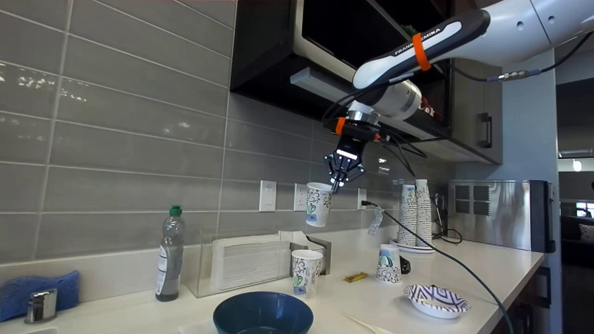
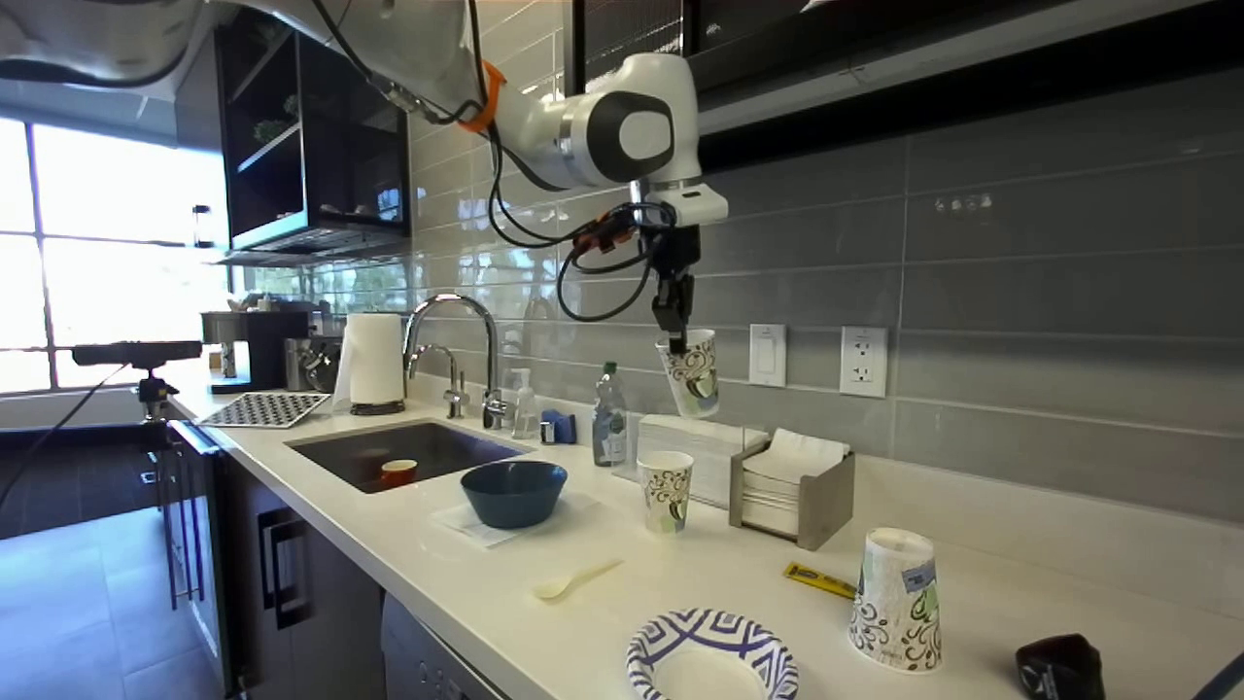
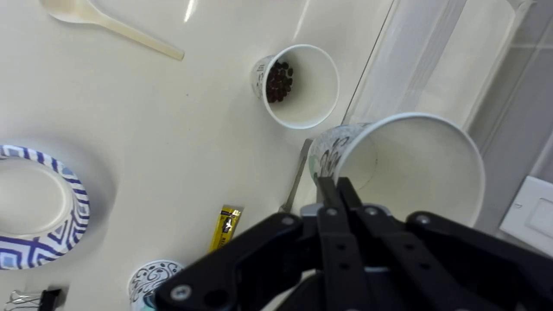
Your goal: Remove the paper cups from the blue bowl, put them on the counter, unstack the paper cups and then move the blue bowl to the right
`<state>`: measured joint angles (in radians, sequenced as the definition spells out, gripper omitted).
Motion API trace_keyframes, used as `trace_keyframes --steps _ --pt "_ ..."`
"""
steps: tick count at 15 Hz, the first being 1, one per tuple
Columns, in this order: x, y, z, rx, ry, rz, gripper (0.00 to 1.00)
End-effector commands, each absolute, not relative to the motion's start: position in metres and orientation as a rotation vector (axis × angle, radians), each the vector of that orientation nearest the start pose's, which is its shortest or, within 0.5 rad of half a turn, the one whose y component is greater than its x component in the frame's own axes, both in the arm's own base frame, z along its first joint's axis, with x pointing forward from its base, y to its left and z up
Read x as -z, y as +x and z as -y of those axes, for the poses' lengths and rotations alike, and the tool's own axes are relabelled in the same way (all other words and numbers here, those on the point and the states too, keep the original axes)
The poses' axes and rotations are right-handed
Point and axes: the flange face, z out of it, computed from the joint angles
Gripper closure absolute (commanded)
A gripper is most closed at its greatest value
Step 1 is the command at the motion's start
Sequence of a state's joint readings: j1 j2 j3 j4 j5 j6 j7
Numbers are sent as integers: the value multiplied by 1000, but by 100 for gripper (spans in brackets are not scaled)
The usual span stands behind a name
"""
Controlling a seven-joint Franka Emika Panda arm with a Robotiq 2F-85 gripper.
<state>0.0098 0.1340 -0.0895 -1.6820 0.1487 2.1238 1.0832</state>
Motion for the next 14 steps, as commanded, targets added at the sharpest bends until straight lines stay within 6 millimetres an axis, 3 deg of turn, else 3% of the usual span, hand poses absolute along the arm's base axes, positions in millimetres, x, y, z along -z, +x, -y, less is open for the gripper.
trace_keyframes --steps 1,6,14 --pt "-535 607 67 224 -2278 -1781 99" --pt "-489 589 105 59 -2240 -1896 99" --pt "-427 573 120 -108 -2179 -1916 99"
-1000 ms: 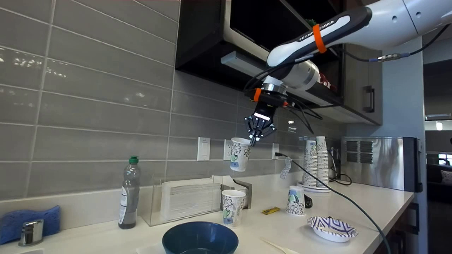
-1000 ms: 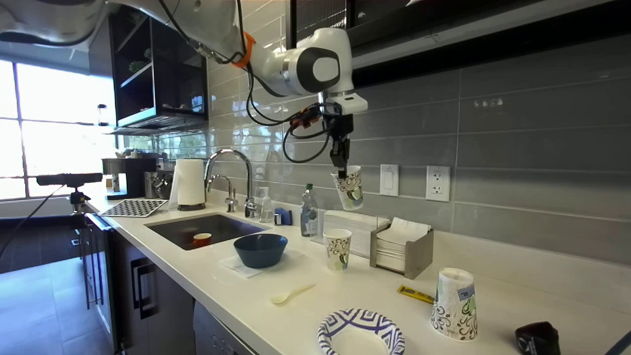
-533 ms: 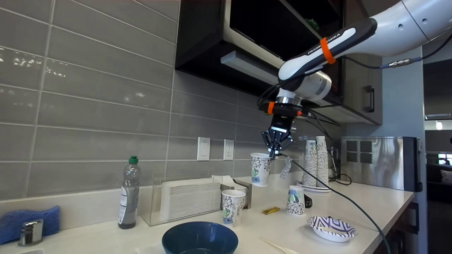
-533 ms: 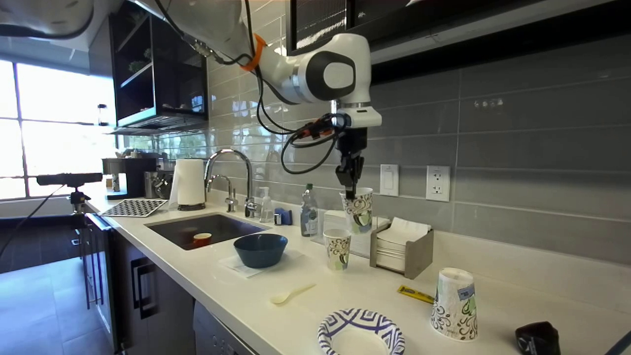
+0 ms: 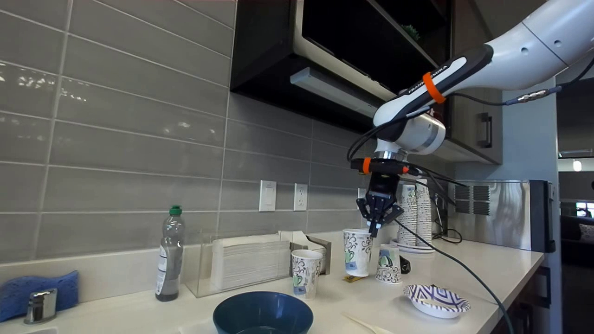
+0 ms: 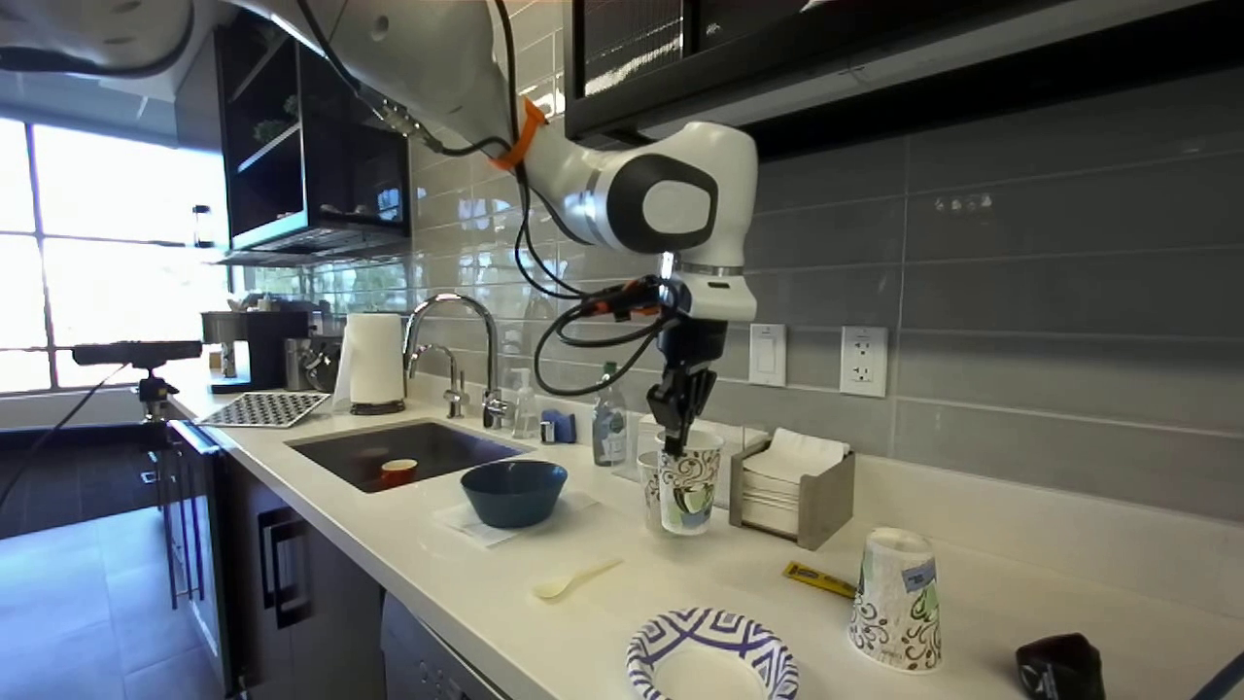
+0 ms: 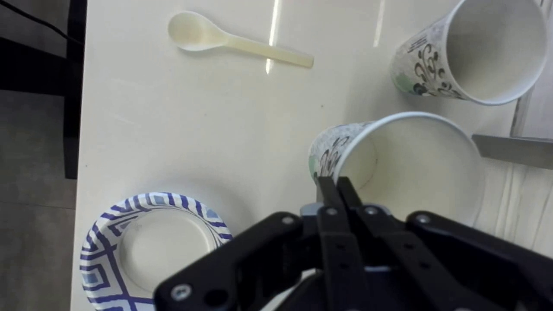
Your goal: Remove the paper cups from the blue bowl, put them on the counter, unstack the paper cups and then move the blue bowl to the right
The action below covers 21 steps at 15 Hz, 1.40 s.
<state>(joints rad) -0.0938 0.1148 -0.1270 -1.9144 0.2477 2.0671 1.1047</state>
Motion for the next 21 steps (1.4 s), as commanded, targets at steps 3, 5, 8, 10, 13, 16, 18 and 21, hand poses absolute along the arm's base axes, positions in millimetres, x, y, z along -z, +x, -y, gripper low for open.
trace_keyframes --steps 3,5,8,10,13,16,18,21 --pt "-409 572 123 -146 -2160 -1904 99" --pt "-399 572 124 -156 -2155 -1891 99" --pt "-385 576 126 -150 -2171 -1865 99" --pt "-376 578 127 -145 -2180 -1854 99" --pt "-367 580 127 -134 -2199 -1840 99" --pt "-367 582 126 -123 -2218 -1829 70" --pt "-373 582 122 -110 -2230 -1818 58" --pt "-388 582 116 -65 -2251 -1806 36"
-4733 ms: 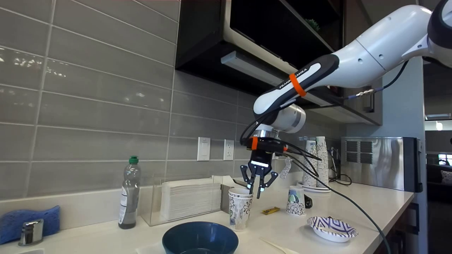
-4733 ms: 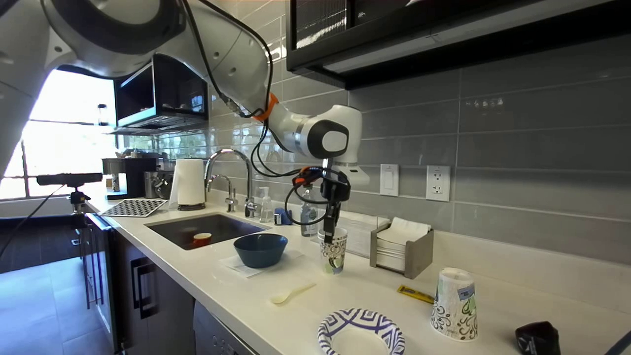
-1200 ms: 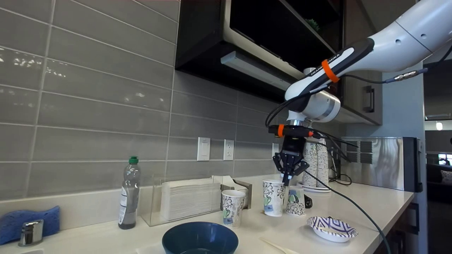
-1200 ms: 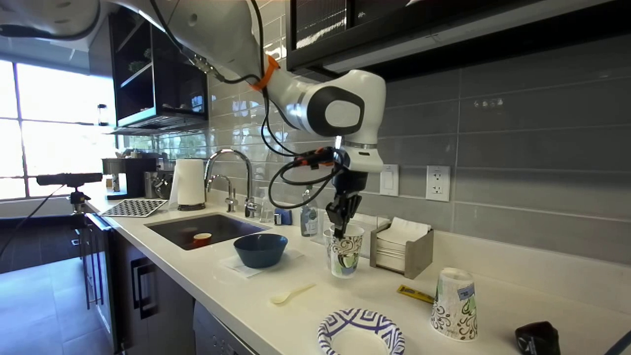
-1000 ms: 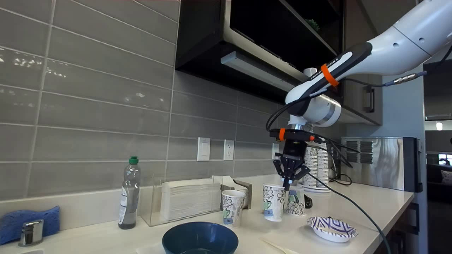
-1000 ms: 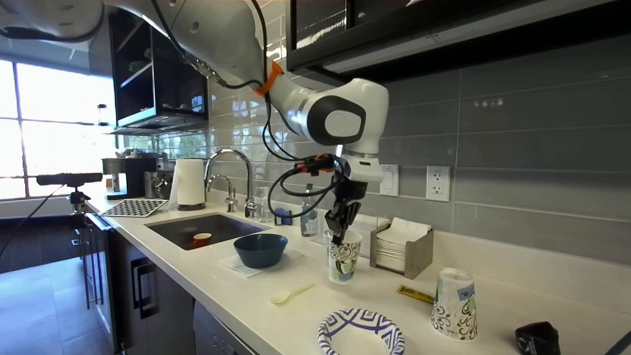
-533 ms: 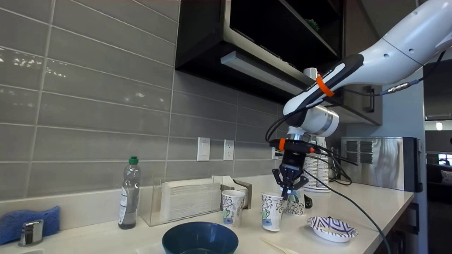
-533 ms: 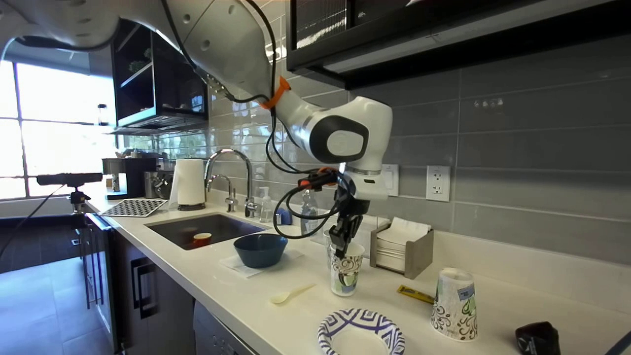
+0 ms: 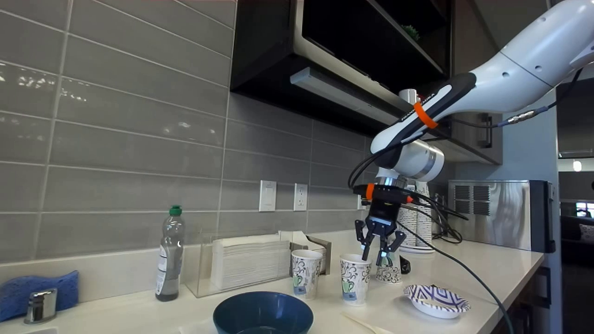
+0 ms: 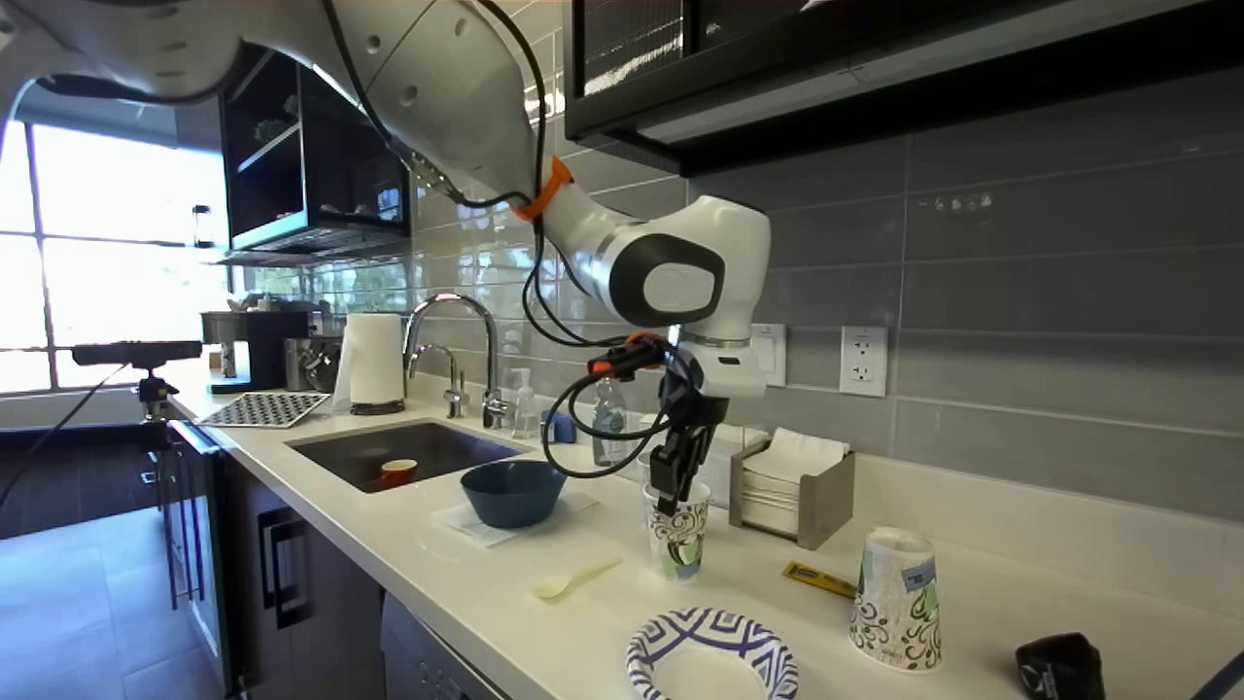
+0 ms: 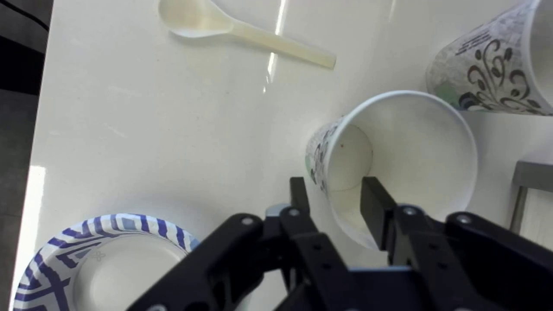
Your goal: Remove the paper cups from the blue bowl, put them on the counter, unstack the paper cups and then move the blue bowl to the right
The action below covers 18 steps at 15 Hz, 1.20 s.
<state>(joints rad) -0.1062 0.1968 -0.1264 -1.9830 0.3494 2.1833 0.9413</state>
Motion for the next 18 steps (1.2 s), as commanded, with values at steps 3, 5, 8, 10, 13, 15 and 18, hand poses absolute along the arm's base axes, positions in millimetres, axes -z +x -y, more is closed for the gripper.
trace_keyframes --steps 3,5,8,10,13,15,18 --pt "-419 578 107 20 -2288 -1772 16" --pt "-444 576 96 96 -2341 -1730 2" --pt "-463 575 63 125 -2447 -1618 0" --pt "-455 576 33 83 -2525 -1526 0" --pt "-433 579 -13 -8 -2624 -1374 0" --pt "-416 583 -39 -54 -2694 -1266 0" --pt "-387 587 -70 -112 -2786 -1103 0"
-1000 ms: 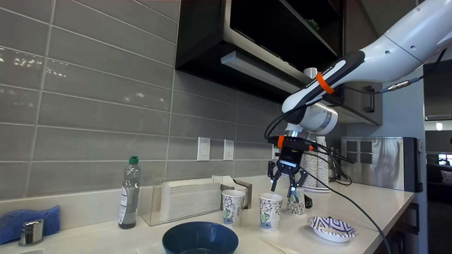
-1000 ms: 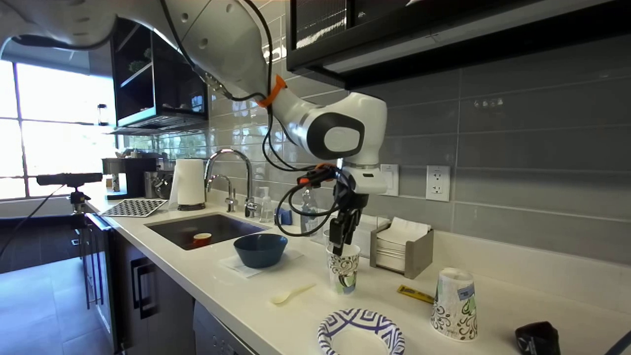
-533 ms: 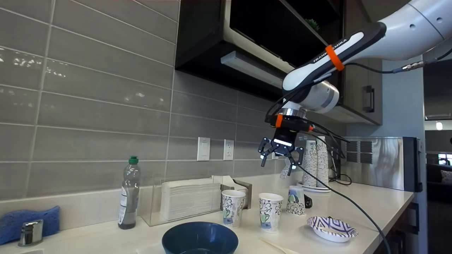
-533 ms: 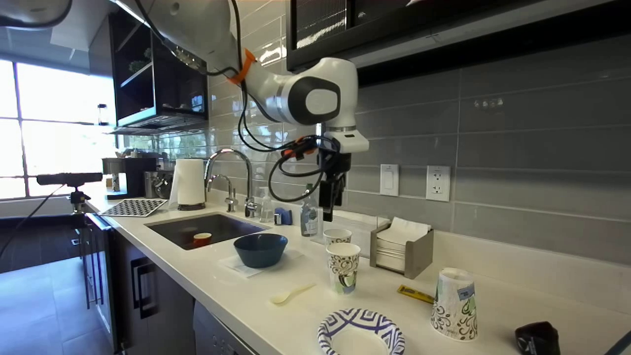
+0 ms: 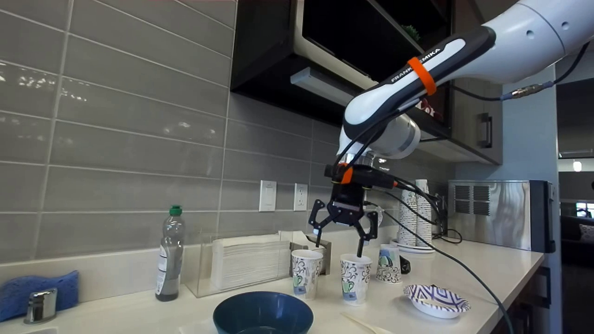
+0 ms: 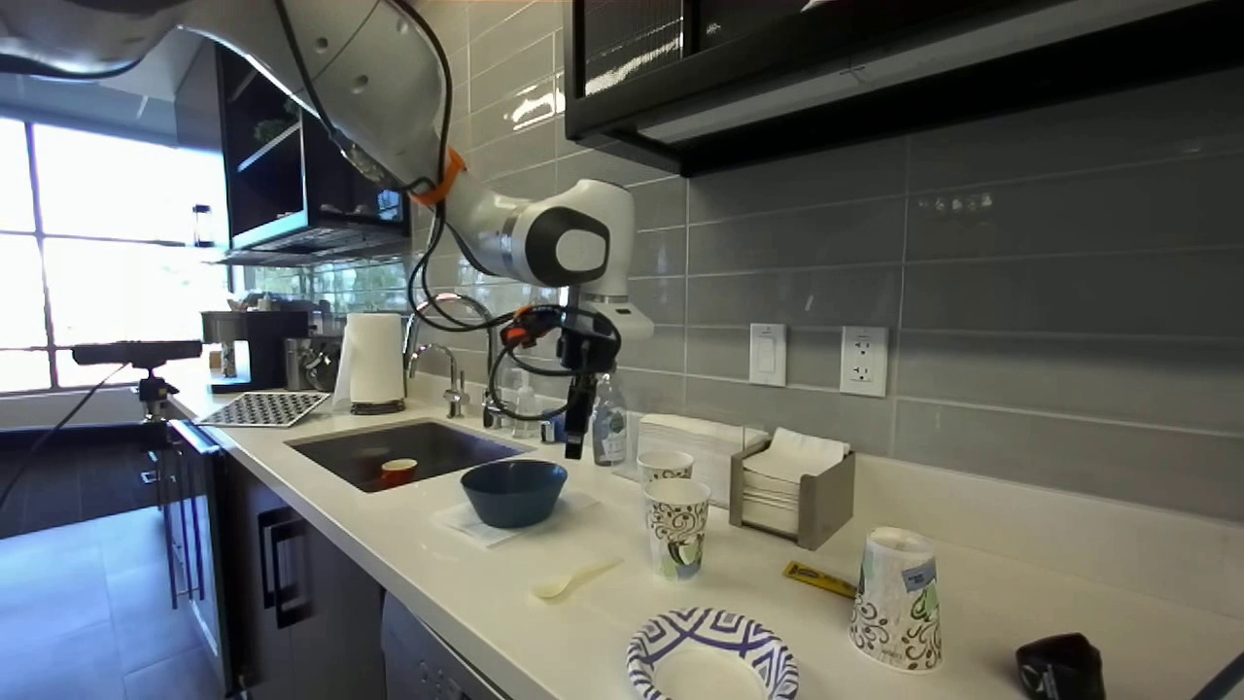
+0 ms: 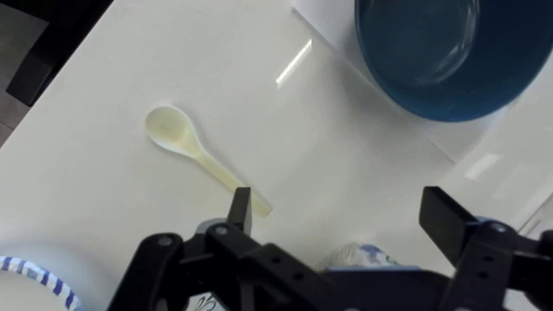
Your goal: Remove the paper cups from the blue bowl, put them on the counter, unstack the paper cups and then move the blue bowl to the right
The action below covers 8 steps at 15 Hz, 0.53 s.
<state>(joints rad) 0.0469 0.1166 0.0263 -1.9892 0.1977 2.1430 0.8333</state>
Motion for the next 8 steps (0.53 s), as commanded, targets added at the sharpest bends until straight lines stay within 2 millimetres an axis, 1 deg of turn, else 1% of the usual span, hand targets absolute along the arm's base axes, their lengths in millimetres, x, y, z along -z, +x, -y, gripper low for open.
trace_keyframes --steps 1,5,8 --pt "-376 587 -78 -135 -2807 -1050 0" --pt "-344 588 -92 -182 -2894 -813 0" --pt "-334 592 -98 -158 -2921 -645 0"
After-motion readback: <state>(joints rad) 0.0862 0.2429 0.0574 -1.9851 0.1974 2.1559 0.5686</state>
